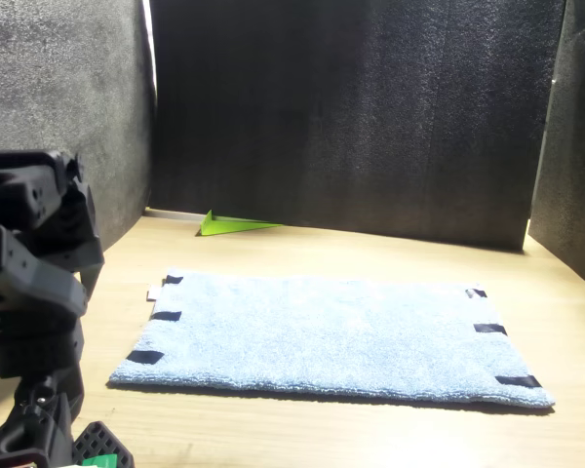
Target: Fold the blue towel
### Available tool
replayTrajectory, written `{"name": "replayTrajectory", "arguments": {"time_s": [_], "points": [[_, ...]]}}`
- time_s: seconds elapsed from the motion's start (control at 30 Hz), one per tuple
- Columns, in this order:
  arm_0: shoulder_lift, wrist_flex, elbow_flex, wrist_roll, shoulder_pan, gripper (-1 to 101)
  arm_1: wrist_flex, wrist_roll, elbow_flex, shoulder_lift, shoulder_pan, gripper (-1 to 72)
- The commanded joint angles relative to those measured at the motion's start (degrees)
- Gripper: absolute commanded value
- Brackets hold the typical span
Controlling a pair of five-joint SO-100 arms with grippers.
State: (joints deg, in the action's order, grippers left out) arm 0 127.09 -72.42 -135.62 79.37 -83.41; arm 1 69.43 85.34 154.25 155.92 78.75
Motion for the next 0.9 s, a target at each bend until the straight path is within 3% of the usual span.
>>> {"name": "replayTrajectory", "arguments": {"time_s": [0.0,0.13,0.27,0.4,0.67,0.77,0.87], "points": [[3.3,0.3,1.1,0.2,-0.6,-1,-0.1,0.8,-1.8,0.6,0.8,-0.1],[10.5,-0.3,-1.9,1.1,-0.7,-1,-0.2,0.5,-2.2,0.3,1.3,-0.1],[5.1,0.6,1.5,2.0,-0.7,-1,-0.9,2.9,-13.4,-15.2,1.7,-0.1],[-5.3,0.1,8.0,0.3,2.3,-1,7.0,8.9,-33.9,-37.5,2.7,-0.1],[-11.2,-0.4,11.0,0.8,3.5,0,17.3,17.4,-47.3,-52.8,10.0,-0.1],[-19.9,-4.2,17.1,0.7,4.3,0,23.0,18.3,-56.5,-63.9,10.4,-0.1],[-25.6,-10.4,24.7,0.2,5.9,0,23.0,17.7,-59.0,-63.5,11.2,-0.1]]}}
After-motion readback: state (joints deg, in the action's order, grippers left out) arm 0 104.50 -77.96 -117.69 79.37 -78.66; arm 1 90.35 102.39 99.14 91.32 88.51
